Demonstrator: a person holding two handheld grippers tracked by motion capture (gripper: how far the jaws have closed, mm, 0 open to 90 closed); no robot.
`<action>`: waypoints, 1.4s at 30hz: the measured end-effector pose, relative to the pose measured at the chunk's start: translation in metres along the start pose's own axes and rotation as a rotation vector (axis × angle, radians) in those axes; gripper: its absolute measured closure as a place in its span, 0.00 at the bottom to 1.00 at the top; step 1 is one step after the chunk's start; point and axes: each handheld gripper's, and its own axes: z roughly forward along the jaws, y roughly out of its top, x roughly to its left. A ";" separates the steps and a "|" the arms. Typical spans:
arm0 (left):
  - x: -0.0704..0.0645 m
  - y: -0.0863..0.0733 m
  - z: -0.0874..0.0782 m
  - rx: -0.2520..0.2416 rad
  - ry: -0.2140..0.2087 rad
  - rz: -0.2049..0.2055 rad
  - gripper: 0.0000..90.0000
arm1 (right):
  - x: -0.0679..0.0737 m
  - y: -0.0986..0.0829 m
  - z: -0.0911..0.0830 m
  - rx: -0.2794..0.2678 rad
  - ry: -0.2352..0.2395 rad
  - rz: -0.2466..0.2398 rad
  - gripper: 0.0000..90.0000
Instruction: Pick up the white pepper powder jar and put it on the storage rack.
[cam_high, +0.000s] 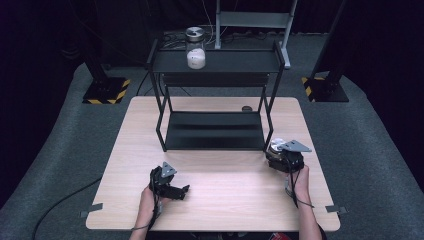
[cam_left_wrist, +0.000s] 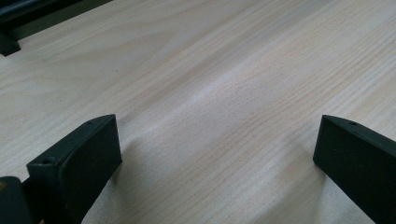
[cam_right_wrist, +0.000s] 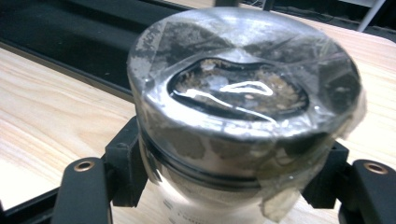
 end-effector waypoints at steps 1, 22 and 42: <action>0.000 0.000 0.000 0.000 0.000 0.000 0.00 | 0.001 0.001 0.001 0.001 0.003 -0.002 0.33; 0.000 0.000 0.000 -0.001 0.000 0.000 0.00 | 0.013 0.020 0.013 -0.014 0.058 -0.029 0.33; 0.000 0.000 0.000 -0.001 0.000 0.000 0.00 | 0.016 0.039 0.010 -0.040 0.085 -0.050 0.33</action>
